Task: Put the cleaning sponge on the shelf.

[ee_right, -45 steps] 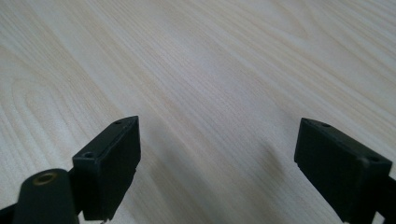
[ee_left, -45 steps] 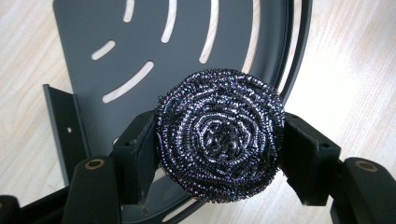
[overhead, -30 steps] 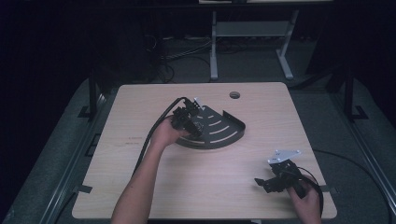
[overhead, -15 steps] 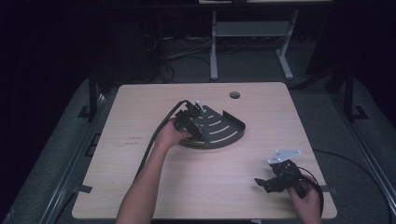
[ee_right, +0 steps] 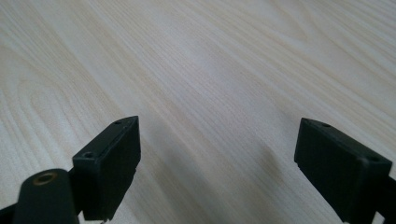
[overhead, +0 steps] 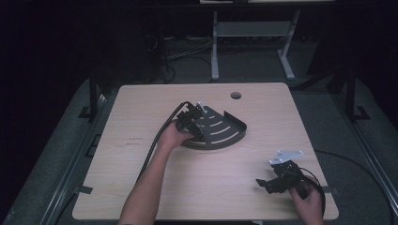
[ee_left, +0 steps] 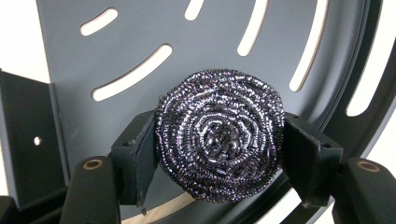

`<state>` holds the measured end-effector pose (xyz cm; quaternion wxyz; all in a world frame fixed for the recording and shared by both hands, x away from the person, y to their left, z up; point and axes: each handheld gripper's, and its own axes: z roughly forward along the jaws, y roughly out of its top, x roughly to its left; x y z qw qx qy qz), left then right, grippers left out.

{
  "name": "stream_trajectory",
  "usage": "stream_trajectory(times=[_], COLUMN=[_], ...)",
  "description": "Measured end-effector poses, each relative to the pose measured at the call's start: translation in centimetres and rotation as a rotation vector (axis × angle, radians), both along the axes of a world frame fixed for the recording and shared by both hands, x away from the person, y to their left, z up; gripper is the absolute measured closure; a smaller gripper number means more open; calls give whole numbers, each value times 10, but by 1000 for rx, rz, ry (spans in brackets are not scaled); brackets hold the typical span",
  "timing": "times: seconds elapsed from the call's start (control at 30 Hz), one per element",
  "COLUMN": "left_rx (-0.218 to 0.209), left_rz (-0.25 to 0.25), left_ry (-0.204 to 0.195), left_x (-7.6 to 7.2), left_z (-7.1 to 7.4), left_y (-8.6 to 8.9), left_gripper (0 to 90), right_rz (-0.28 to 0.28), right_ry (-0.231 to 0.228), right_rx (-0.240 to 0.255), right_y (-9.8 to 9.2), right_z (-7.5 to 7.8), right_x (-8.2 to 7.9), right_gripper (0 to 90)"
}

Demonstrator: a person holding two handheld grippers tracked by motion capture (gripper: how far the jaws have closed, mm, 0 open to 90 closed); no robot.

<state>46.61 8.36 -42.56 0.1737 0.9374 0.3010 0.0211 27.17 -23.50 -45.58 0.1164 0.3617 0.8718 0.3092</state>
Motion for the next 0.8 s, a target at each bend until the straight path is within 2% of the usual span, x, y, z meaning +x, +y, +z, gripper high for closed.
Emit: stream_trajectory(times=[0.1,0.17,0.57,0.63,0.7,0.8], left_rx=[3,-1,-3,-25,-28,-46], left_rz=[4,7,13,18,22,20], left_ry=[20,20,0,-14,-30,-25], left_x=[1,1,0,-1,-2,-3], left_z=[-3,-4,1,6,9,10], left_y=[-2,-1,3,4,4,5], left_gripper=[300,302,255,228,218,209], right_rz=[3,1,0,-2,-1,-3], right_ry=[1,1,0,7,8,8], right_rx=[0,4,2,8,1,2], right_y=[0,0,-1,0,0,0], right_z=[0,0,0,0,0,0], right_x=[0,0,1,0,1,1], right_gripper=[140,140,140,141,140,140])
